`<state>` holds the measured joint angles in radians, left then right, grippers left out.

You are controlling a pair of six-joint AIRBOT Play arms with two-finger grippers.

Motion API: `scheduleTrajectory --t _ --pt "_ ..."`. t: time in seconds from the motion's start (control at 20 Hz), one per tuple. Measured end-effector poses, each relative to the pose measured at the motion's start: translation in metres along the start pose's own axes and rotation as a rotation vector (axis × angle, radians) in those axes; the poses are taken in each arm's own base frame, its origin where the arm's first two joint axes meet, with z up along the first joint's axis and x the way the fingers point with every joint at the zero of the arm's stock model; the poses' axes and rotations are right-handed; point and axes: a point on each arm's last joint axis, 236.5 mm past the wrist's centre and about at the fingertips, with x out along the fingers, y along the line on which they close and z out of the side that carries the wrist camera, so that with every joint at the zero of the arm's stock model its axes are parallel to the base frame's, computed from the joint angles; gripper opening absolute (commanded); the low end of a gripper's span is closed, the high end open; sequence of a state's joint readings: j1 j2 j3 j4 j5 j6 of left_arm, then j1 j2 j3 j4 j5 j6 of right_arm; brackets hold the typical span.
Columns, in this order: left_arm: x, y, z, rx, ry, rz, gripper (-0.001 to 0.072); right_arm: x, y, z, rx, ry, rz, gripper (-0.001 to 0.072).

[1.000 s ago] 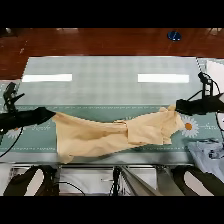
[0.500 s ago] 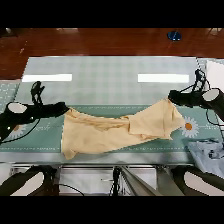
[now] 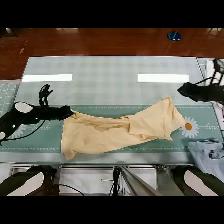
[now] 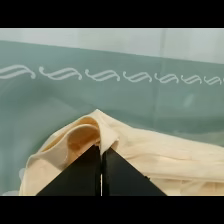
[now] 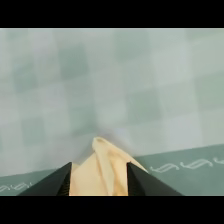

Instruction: Fold the shirts.

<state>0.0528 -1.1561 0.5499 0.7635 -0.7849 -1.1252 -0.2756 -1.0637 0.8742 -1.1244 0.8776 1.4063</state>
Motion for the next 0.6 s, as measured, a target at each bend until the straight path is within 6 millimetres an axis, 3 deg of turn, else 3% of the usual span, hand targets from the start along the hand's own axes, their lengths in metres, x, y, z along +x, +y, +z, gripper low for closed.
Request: scheduleTrajectory --t 0.2,0.6 --pt "0.001 -0.001 -0.003 0.012 0.011 -0.005 0.0023 -0.025 0.004 -0.053 -0.066 0.206 0.05 0.0439" --pt "0.0 -0.002 -0.004 0.018 0.019 -0.008 0.0023 -0.016 0.019 -0.175 -0.013 0.528 0.227 0.0439"
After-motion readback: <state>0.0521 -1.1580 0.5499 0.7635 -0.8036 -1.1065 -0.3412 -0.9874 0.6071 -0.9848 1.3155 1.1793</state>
